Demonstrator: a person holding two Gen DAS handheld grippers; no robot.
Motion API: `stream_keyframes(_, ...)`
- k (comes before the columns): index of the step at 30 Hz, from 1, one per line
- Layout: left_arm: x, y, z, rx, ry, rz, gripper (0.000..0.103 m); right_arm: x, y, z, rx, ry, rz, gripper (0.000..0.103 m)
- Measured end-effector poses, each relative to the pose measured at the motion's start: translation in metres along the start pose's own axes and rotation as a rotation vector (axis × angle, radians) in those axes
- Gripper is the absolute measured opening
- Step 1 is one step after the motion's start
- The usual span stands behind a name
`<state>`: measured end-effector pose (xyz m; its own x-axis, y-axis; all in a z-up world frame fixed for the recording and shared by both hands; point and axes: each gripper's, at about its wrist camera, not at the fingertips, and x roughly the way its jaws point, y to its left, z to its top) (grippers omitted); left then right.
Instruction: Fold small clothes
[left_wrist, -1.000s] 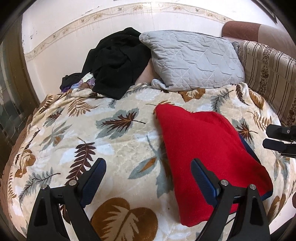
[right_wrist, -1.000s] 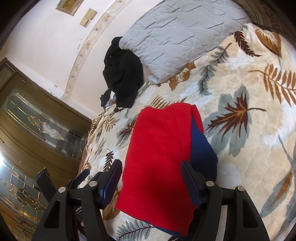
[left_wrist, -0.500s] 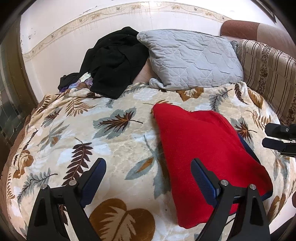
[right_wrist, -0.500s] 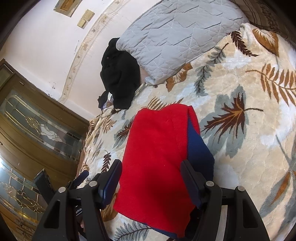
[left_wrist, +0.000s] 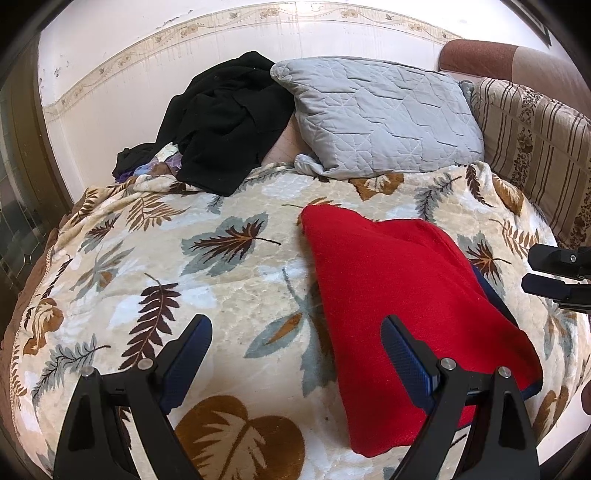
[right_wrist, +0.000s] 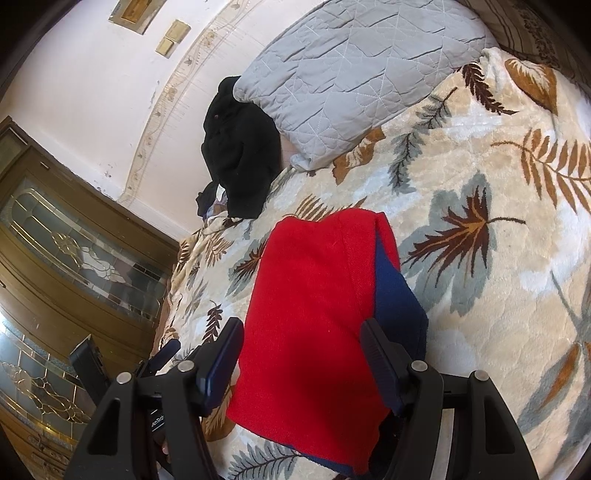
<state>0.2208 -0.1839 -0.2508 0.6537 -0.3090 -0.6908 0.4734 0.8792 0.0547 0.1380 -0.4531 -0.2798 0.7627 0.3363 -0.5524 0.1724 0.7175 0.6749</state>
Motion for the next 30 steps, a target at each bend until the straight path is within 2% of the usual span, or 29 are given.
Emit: stream_keyframes(30,0.004,-0.012,0.002,0.015,0.001,-0.018,0.093,-0.002,-0.002,0.000,-0.023,0.002,0.000,0.070)
